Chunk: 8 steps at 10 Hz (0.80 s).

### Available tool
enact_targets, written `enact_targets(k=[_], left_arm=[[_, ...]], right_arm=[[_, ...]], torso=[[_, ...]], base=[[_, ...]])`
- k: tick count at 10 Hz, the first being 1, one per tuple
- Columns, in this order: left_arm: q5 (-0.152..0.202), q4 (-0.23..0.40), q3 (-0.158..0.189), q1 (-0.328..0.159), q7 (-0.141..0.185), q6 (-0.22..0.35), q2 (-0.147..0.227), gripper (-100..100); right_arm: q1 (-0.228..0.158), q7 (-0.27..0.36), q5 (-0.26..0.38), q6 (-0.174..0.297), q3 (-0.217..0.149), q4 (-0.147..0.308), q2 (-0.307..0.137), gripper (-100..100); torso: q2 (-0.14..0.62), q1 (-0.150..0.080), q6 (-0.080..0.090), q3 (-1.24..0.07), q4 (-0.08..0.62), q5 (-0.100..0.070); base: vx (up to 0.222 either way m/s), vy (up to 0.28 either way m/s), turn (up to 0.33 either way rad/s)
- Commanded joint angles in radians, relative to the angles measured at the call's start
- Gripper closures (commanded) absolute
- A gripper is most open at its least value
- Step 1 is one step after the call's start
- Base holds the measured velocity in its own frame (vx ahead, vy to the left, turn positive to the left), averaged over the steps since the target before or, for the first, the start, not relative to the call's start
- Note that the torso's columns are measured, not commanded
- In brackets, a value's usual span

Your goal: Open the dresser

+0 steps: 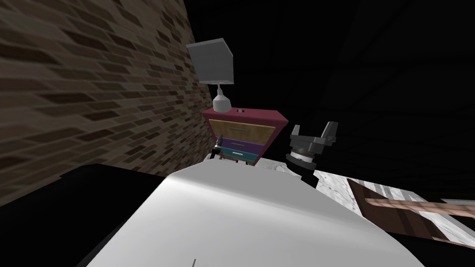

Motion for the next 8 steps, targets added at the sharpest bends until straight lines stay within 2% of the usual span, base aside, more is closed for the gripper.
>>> enact_targets(k=[1, 2, 3, 4, 8], left_arm=[[-0.009, 0.074, -0.008, -0.016, 0.003, -0.006, -0.007, -100], [-0.009, 0.074, -0.008, -0.016, 0.003, -0.006, -0.007, -100], [-0.015, 0.116, -0.009, -0.026, 0.004, -0.023, -0.011, -100], [-0.015, 0.121, -0.009, -0.026, 0.004, -0.023, -0.011, -100], [-0.037, 0.285, -0.012, -0.061, 0.008, -0.088, -0.023, -100]], right_arm=[[0.0, 0.0, 0.0, 0.0, 0.0, 0.0, 0.0, 0], [0.0, 0.0, 0.0, 0.0, 0.0, 0.0, 0.0, 0], [0.0, 0.0, 0.0, 0.0, 0.0, 0.0, 0.0, 0], [0.0, 0.0, 0.0, 0.0, 0.0, 0.0, 0.0, 0], [0.0, 0.0, 0.0, 0.0, 0.0, 0.0, 0.0, 0]], torso=[[0.001, -0.002, 0.001, 0.0, 0.001, 0.0], [0.004, -0.002, -0.001, 0.002, 0.002, -0.001], [0.005, -0.001, -0.001, 0.002, 0.003, -0.001], [0.006, -0.001, -0.002, 0.003, 0.004, -0.001], [0.013, 0.0, -0.006, 0.007, 0.007, -0.003]], base=[[-0.026, -0.036, -0.015], [-0.012, -0.017, 0.004], [-0.009, -0.032, 0.012], [-0.015, -0.042, 0.01], [-0.031, -0.065, 0.007]])
